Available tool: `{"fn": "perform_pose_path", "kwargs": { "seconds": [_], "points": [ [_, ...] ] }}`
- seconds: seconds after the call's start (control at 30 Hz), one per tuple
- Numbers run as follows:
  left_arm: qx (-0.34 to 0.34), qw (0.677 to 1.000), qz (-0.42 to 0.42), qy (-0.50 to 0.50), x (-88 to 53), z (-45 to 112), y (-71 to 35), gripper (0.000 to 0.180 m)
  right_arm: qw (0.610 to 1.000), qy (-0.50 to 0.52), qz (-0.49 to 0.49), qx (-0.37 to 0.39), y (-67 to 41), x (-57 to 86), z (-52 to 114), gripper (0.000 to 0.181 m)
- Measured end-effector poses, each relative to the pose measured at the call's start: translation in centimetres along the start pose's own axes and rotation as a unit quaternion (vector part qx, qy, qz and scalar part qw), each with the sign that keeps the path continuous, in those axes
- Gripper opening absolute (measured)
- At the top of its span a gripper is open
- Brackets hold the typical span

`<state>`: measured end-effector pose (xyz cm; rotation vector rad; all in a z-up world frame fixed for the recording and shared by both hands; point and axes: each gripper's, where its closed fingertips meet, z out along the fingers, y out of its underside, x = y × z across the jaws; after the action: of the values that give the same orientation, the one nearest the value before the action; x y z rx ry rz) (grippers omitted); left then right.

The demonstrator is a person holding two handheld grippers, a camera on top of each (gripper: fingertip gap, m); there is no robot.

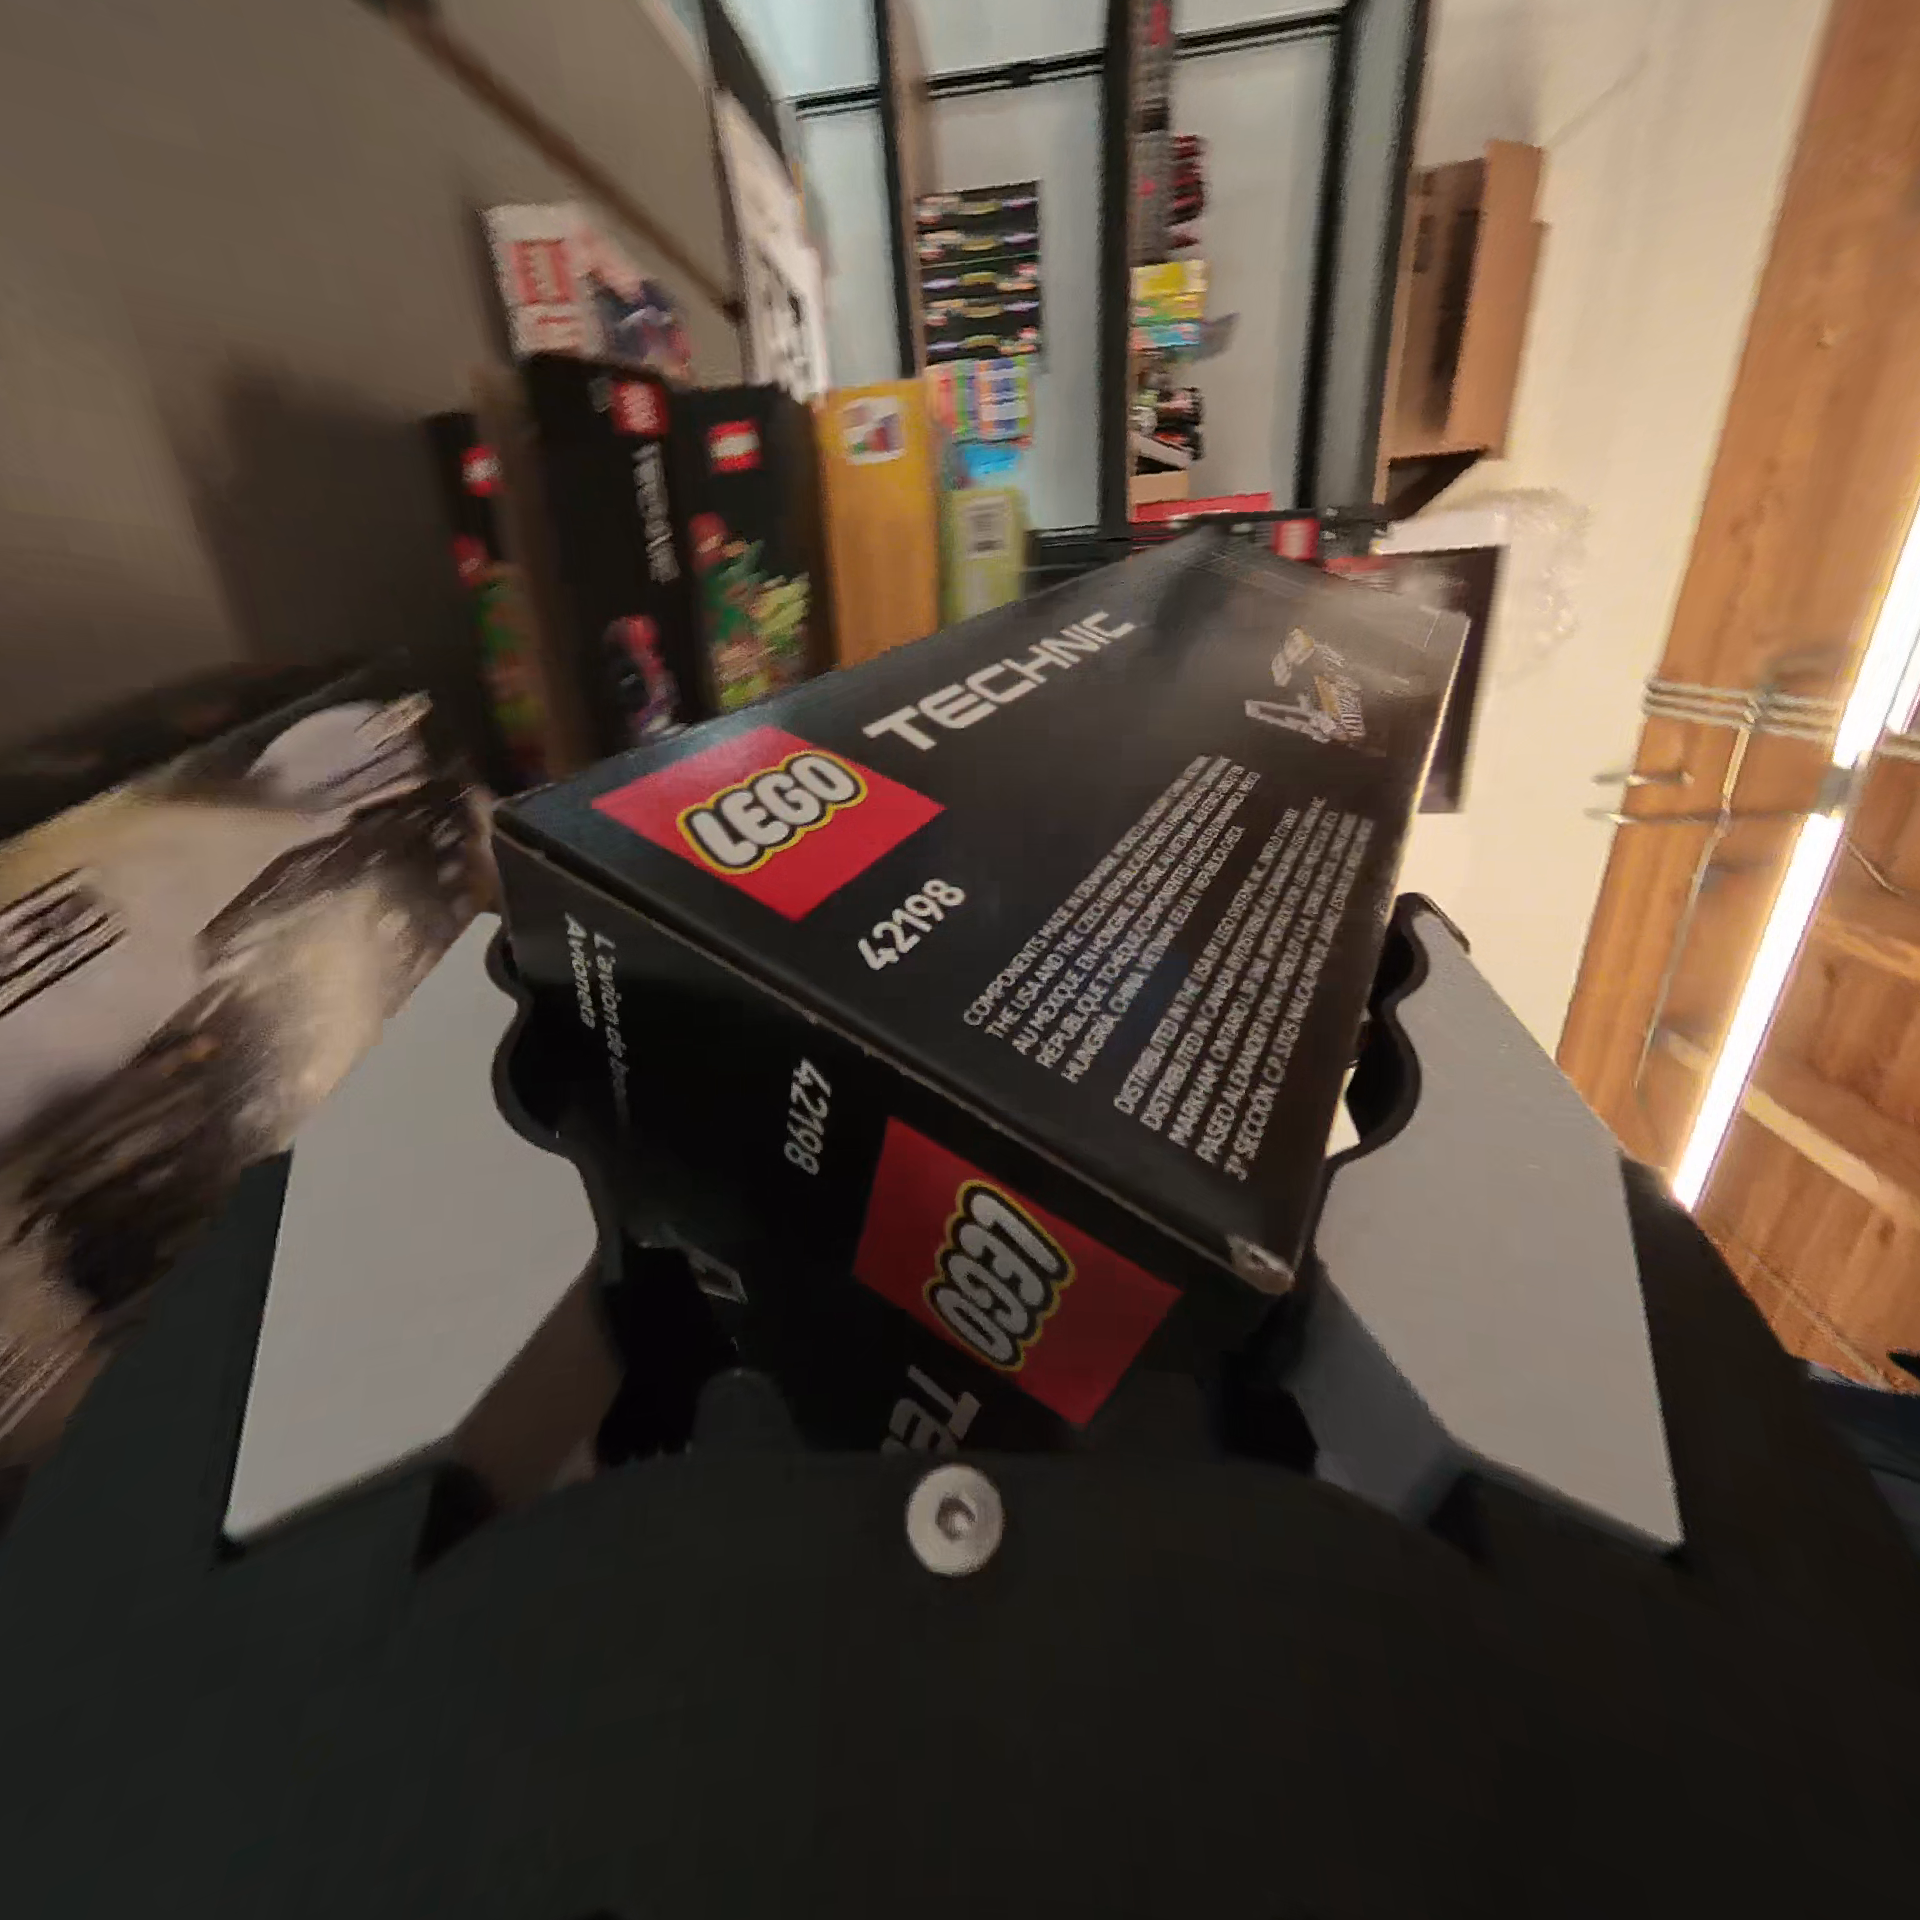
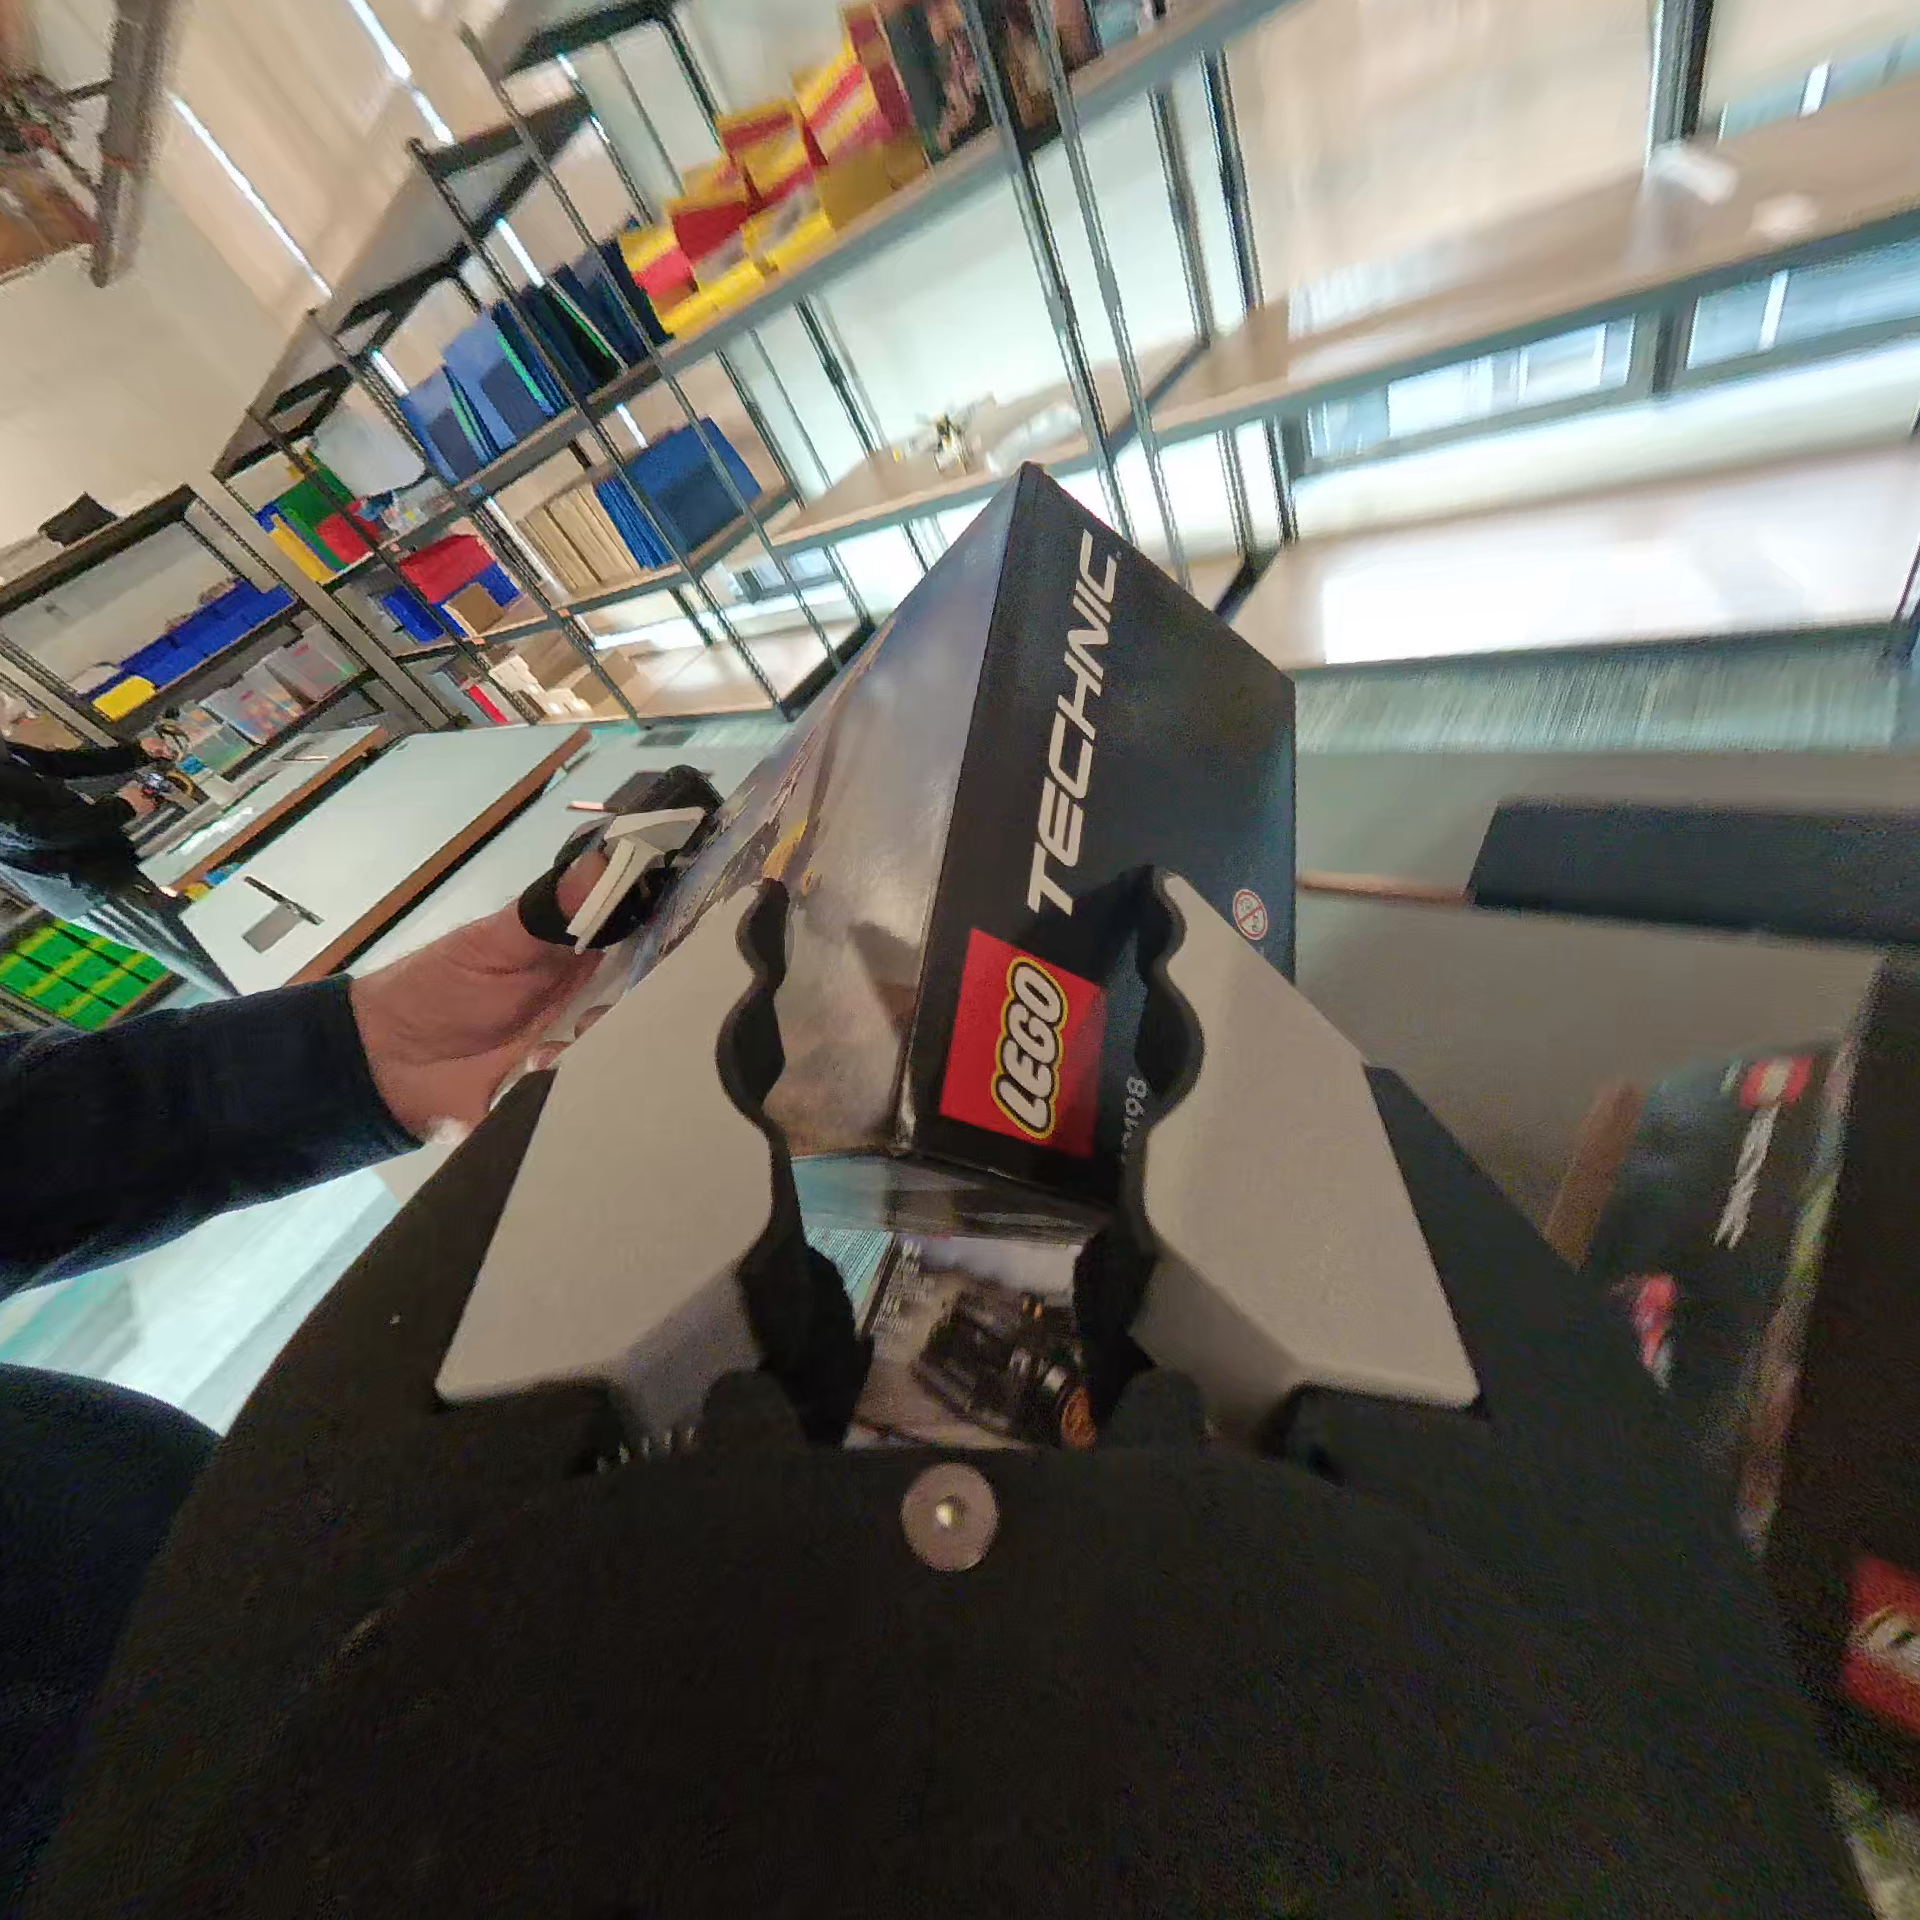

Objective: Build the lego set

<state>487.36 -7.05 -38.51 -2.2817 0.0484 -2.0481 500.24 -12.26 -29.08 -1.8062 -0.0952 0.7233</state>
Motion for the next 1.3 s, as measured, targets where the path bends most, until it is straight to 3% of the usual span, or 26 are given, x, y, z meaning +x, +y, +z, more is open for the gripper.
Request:
{"fn": "perform_pose_path", "kwargs": {
  "seconds": [0.13, 0.3, 0.33, 0.37, 0.43, 0.67, 0.8, 0.87, 0.93, 0.97, 1.07, 1.2, 1.3],
  "points": [
    [-0.012, 0.995, -0.083, -0.047, -7.4, -0.8, 2.3, 0.152, 0.996, 0.011, 0.075, -0.054, 7.0, 2.7, 1.9, 0.070],
    [-0.064, 0.981, -0.092, -0.157, -15.2, -1.1, 4.9, 0.155, 0.971, 0.043, 0.121, -0.201, 16.5, 6.8, 3.0, 0.077],
    [-0.071, 0.977, -0.106, -0.171, -16.6, -1.3, 5.3, 0.158, 0.966, 0.040, 0.119, -0.225, 17.6, 7.0, 2.9, 0.066],
    [-0.078, 0.973, -0.124, -0.178, -17.5, -1.6, 5.8, 0.146, 0.965, 0.036, 0.133, -0.223, 17.5, 6.9, 2.9, 0.069],
    [-0.049, 0.977, -0.115, -0.173, -17.1, -2.0, 5.0, 0.137, 0.971, 0.021, 0.139, -0.191, 15.4, 6.0, 2.6, 0.069],
    [-0.007, 0.973, 0.024, -0.231, -11.4, -2.6, 0.0, 0.141, 0.994, -0.069, 0.030, -0.080, 3.4, -0.9, -3.2, 0.064],
    [-0.033, 0.985, 0.073, -0.153, -4.0, 2.6, -1.3, 0.139, 0.996, 0.003, -0.076, 0.035, -7.1, 0.5, -10.2, 0.062],
    [-0.064, 0.987, 0.098, -0.107, -0.3, 6.2, -0.9, 0.138, 0.985, 0.071, -0.122, 0.101, -13.0, 2.9, -15.0, 0.062],
    [-0.091, 0.986, 0.122, -0.067, 3.5, 9.9, -0.2, 0.139, 0.965, 0.133, -0.166, 0.153, -18.0, 5.6, -20.1, 0.052],
    [-0.099, 0.984, 0.140, -0.051, 5.3, 11.7, 0.1, 0.139, 0.952, 0.189, -0.167, 0.175, -20.2, 8.0, -22.8, 0.076],
    [-0.135, 0.975, 0.175, 0.006, 10.7, 16.5, 1.8, 0.140, 0.939, 0.218, -0.161, 0.210, -24.4, 11.1, -28.7, 0.073],
    [-0.168, 0.961, 0.211, 0.070, 17.5, 21.4, 4.0, 0.140, 0.926, 0.304, -0.108, 0.196, -26.1, 18.1, -33.6, 0.104],
    [-0.191, 0.949, 0.230, 0.098, 21.3, 24.4, 5.4, 0.140, 0.940, 0.279, -0.021, 0.197, -25.7, 22.6, -34.6, 0.104]
  ]
}}
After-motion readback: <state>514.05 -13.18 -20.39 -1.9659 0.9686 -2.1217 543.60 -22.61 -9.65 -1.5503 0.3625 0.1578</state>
